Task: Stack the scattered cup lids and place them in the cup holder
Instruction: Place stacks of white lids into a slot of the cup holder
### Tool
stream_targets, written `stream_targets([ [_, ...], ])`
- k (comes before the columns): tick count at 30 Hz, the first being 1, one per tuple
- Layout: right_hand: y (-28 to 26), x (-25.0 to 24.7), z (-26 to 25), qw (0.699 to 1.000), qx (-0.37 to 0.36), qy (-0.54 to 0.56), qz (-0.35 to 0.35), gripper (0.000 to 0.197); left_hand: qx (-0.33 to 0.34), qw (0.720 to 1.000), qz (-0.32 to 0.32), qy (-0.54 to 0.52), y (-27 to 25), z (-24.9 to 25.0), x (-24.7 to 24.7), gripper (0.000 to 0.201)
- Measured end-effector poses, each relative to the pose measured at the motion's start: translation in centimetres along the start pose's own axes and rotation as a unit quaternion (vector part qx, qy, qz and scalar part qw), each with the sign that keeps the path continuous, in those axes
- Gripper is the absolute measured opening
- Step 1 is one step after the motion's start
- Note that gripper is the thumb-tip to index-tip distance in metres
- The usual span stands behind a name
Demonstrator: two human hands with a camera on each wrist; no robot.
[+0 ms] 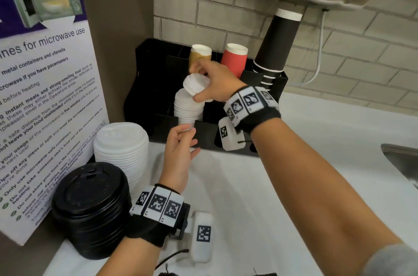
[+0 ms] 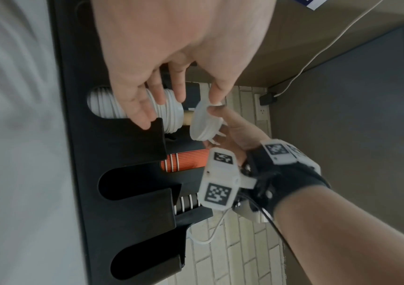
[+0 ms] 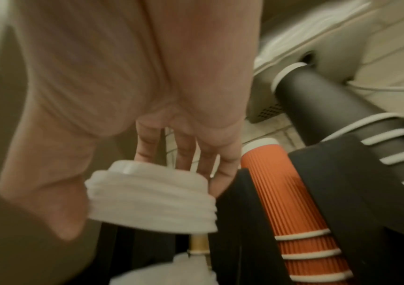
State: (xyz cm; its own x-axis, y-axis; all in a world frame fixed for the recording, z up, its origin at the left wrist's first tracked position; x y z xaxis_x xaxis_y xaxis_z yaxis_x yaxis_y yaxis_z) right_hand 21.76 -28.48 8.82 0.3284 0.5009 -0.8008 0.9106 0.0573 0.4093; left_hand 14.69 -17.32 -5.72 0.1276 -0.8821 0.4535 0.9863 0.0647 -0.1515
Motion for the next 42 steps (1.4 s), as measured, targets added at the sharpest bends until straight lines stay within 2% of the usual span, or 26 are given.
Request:
stream_targets([
  [2,1.3,1.5,-0.1,0.997,-0.022,-0.061,-0.041,0.063,-0.002,1.0,0.003,0.007,0.1,0.0,0.0,0.007],
  [6,2.2,3.7,0.2,0.988,-0.053,-0.106,-0.099,0.057,-0.002,1.0,0.005,0.019,0.3,0.0,-0.2,0.011],
  [11,1.8,4.5,0.9,0.984,-0.052,-0.134,-0.109,0.063,0.001,0.999,0.009,0.035,0.2,-0.1,-0.4,0.012],
  [14,1.3,4.6,1.1,0.974,-0.062,-0.191,-0.101,0.073,0.004,0.999,0.009,0.038,0.2,0.0,-0.4,0.013],
  [19,0.8,5.8,1.0,0.956,-0.076,-0.269,-0.091,0.074,0.003,0.999,0.012,0.039,0.0,0.1,-0.6,0.012],
  [23,0.7,5.8,1.6,0.962,-0.045,-0.25,-0.098,0.067,0.007,0.999,0.011,0.042,0.0,0.3,-0.5,0.012],
  [29,1.5,4.4,0.9,0.983,-0.034,-0.171,-0.057,0.058,0.001,0.999,0.009,0.043,0.0,0.2,-0.3,0.013],
  [32,1.6,4.5,0.4,0.983,-0.041,-0.17,-0.051,0.045,0.001,0.999,0.012,0.042,0.2,0.2,-0.4,0.014],
  [37,0.8,5.1,0.3,0.983,-0.058,-0.174,-0.017,0.037,0.002,0.999,0.013,0.049,0.2,0.3,-0.3,0.014],
  [42,0.5,4.9,0.0,0.983,-0.08,-0.162,0.005,0.041,0.007,0.998,0.014,0.058,-0.1,0.8,0.0,0.014],
])
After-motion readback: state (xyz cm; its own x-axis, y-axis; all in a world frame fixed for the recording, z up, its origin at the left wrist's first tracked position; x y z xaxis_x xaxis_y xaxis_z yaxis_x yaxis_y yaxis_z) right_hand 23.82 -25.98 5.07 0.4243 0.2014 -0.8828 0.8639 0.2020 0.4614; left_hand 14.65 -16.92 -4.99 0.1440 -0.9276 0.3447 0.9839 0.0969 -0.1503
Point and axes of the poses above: each hand's wrist, its own y-axis towards the middle knuckle, its own x-axis out of the palm, z = x × y, the point moved 5 cm from there along y, towards the middle knuckle, and after that the axes turned 13 degrees about z, right-handed, at the moved point
